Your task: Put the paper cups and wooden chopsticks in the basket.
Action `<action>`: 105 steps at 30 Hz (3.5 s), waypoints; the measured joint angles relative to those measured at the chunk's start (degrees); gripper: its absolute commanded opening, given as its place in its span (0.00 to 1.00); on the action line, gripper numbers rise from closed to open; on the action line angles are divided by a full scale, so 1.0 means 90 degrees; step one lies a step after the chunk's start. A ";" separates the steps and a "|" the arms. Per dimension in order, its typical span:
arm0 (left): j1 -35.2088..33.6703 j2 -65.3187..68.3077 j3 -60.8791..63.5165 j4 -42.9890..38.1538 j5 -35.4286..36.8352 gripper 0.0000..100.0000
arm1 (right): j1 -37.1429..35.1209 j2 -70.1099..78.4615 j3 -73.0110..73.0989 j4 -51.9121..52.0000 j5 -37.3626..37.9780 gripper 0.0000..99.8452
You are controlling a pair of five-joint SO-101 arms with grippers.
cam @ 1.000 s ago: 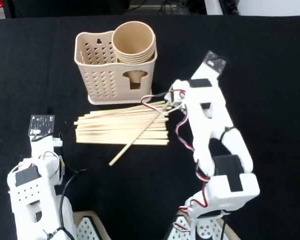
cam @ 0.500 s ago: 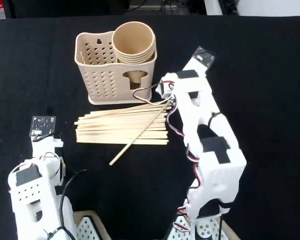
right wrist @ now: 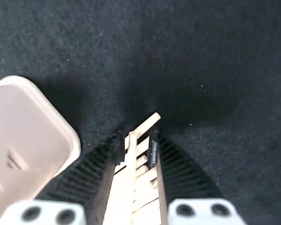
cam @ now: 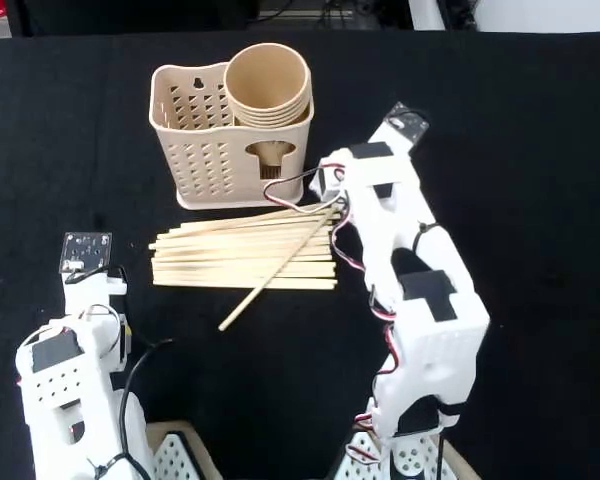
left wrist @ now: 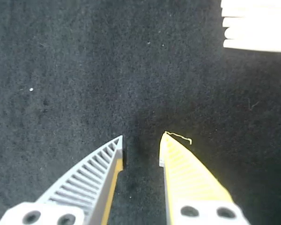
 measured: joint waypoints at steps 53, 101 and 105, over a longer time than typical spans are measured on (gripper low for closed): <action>0.0000 0.0000 0.0000 0.0000 0.0000 0.13 | 0.1270 -0.2549 -0.1143 0.1875 0.1700 0.01; 0.0000 0.0000 0.0000 0.0000 0.0000 0.13 | -0.1768 -0.3858 -0.5861 0.3614 0.3204 0.01; 0.0000 0.0000 0.0000 0.0000 0.0000 0.13 | -0.1905 -0.3136 -0.6574 0.3292 0.3204 0.01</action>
